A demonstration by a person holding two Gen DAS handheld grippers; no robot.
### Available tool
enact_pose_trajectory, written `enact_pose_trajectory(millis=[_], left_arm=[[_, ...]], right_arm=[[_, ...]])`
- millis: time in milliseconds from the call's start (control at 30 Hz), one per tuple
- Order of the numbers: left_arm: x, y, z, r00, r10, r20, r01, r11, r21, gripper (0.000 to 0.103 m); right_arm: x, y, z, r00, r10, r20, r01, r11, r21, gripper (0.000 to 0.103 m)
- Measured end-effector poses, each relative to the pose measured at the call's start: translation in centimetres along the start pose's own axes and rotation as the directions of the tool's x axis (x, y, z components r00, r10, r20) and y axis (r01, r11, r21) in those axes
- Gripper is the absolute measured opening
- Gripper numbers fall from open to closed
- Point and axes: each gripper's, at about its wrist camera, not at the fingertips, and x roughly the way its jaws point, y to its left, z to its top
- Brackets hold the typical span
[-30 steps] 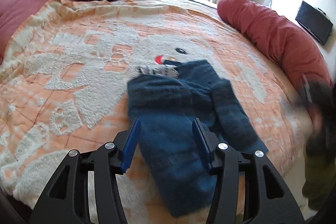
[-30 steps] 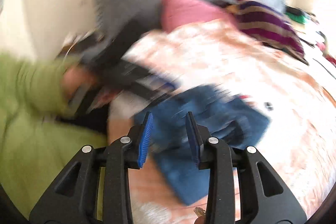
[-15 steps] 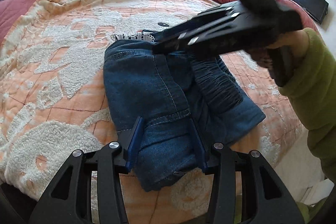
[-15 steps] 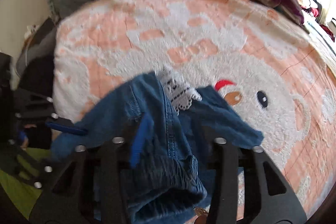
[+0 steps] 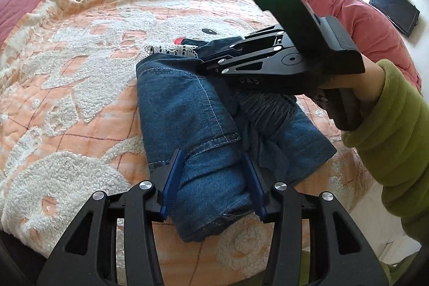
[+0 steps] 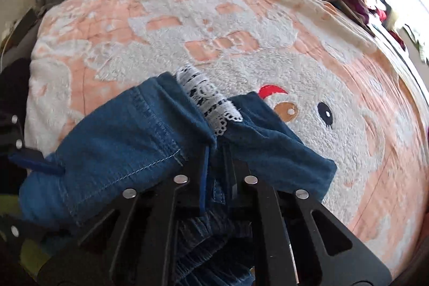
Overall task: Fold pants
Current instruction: 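Open both tools and withdraw them from the shorts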
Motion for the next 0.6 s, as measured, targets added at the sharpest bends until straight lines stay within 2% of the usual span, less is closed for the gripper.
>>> enact_pose_trajectory(millis=[100, 200, 300, 433, 533, 600], left_arm=[[0.0, -0.2, 0.1, 1.0, 0.0, -0.002, 0.0, 1.0, 0.003, 0.047], [0.0, -0.2, 0.2, 1.0, 0.002, -0.001, -0.002, 1.0, 0.003, 0.048], [-0.1, -0.3, 0.2, 1.0, 0.007, -0.001, -0.007, 1.0, 0.005, 0.048], [-0.4, -0.6, 0.2, 1.0, 0.013, 0.003, -0.013, 1.0, 0.009, 0.05], [-0.8, -0.8, 0.1, 1.0, 0.015, 0.007, -0.015, 1.0, 0.009, 0.051], [-1.2, -0.9, 0.0, 1.0, 0.013, 0.011, -0.013, 1.0, 0.009, 0.055]], right_arm=[[-1.4, -0.3, 0.0, 1.0, 0.002, 0.031, -0.003, 1.0, 0.026, 0.013], [-3.2, -0.4, -0.1, 0.997, 0.008, 0.075, -0.011, 0.999, 0.043, 0.03], [-4.9, -0.5, -0.4, 0.993, 0.011, 0.12, -0.02, 0.997, 0.068, 0.035], [-7.2, -0.7, -1.1, 0.982, 0.02, 0.187, -0.042, 0.992, 0.116, 0.053], [-9.0, -0.8, -1.7, 0.971, 0.023, 0.24, -0.059, 0.988, 0.144, 0.062], [-10.3, -0.8, -2.2, 0.963, 0.01, 0.27, -0.054, 0.986, 0.158, 0.068]])
